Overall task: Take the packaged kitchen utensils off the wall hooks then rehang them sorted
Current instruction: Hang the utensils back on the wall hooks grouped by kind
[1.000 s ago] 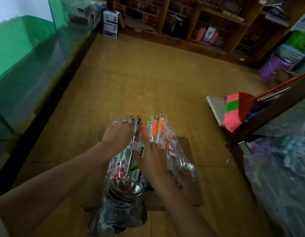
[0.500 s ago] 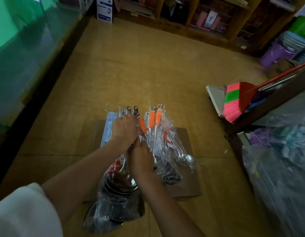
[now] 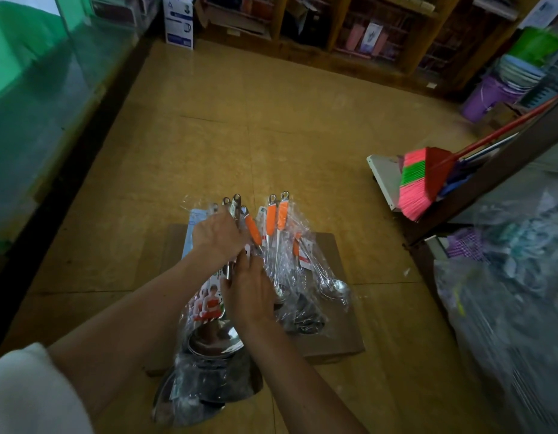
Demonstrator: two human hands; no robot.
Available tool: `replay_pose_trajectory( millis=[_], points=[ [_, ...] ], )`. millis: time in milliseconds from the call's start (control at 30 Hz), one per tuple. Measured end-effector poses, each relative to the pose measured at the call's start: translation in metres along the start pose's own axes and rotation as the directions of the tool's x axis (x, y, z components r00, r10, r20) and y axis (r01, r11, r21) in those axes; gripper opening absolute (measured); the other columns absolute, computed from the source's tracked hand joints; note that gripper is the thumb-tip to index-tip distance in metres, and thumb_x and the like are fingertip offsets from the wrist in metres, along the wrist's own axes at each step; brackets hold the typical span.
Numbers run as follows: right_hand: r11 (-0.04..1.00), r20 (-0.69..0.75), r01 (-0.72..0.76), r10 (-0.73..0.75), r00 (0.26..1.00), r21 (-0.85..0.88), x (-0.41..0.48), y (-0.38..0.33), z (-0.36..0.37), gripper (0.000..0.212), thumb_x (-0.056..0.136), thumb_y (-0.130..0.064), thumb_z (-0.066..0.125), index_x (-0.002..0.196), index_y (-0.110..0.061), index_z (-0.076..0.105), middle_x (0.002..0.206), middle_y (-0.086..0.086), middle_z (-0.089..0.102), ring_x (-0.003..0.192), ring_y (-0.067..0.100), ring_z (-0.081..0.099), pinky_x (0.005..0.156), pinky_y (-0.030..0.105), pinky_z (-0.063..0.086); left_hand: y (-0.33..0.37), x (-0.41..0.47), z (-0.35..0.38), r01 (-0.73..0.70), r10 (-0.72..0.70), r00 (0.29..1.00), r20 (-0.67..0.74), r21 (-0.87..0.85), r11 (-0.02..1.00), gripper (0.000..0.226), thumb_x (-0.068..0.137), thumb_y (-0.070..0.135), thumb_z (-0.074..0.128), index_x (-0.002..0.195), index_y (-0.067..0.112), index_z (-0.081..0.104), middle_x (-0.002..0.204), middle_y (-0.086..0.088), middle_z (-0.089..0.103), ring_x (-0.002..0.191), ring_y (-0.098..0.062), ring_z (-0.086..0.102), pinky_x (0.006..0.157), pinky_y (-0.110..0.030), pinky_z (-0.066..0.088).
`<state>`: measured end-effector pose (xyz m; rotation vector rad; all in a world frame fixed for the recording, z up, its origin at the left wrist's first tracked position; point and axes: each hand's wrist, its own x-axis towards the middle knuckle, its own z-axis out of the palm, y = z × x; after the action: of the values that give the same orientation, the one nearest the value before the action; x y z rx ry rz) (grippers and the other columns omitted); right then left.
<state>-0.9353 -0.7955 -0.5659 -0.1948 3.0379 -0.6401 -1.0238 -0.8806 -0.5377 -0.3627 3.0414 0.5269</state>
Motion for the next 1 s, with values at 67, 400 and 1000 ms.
replay_pose_trajectory(
  millis=[67, 400, 1000],
  points=[
    [0.999, -0.047, 0.043, -0.043, 0.998, 0.007, -0.001, -0.001, 0.0, 0.065, 0.095, -0.025, 0.063, 0.149, -0.016, 0.029, 0.128, 0.015, 0.051, 0.106, 0.032, 0.06, 0.088, 0.04, 0.053, -0.004, -0.002, 0.0, 0.049, -0.046, 0.998, 0.039, -0.08, 0.996, 0.055, 0.098, 0.054, 0.04, 0.118, 0.004, 0.051, 0.095, -0.011, 0.064, 0.09, -0.031, 0.064, 0.07, -0.033, 0.041],
    [0.986, -0.181, 0.161, -0.151, 0.972, 0.039, 0.005, -0.01, -0.024, 0.068, 0.092, -0.023, 0.068, 0.149, -0.022, 0.03, 0.141, 0.011, 0.044, 0.101, 0.028, 0.062, 0.081, 0.039, 0.055, -0.006, 0.0, -0.036, 0.0, -0.009, 0.998, -0.061, -0.14, 0.99, 0.041, 0.099, 0.036, 0.042, 0.082, 0.004, 0.061, 0.079, -0.014, 0.061, 0.07, -0.028, 0.058, 0.061, -0.032, 0.04],
    [0.998, -0.322, 0.059, -0.053, 0.945, 0.008, -0.027, 0.03, -0.095, 0.079, 0.088, -0.027, 0.069, 0.155, -0.019, 0.028, 0.116, 0.01, 0.056, 0.089, 0.025, 0.06, 0.07, 0.037, 0.053, 0.076, -0.037, -0.072, -0.199, 0.191, 0.98, -0.056, -0.284, 0.938, 0.055, 0.097, 0.048, 0.046, 0.062, 0.009, 0.061, 0.059, -0.008, 0.061, 0.062, -0.027, 0.063, 0.059, -0.034, 0.05]
  ],
)
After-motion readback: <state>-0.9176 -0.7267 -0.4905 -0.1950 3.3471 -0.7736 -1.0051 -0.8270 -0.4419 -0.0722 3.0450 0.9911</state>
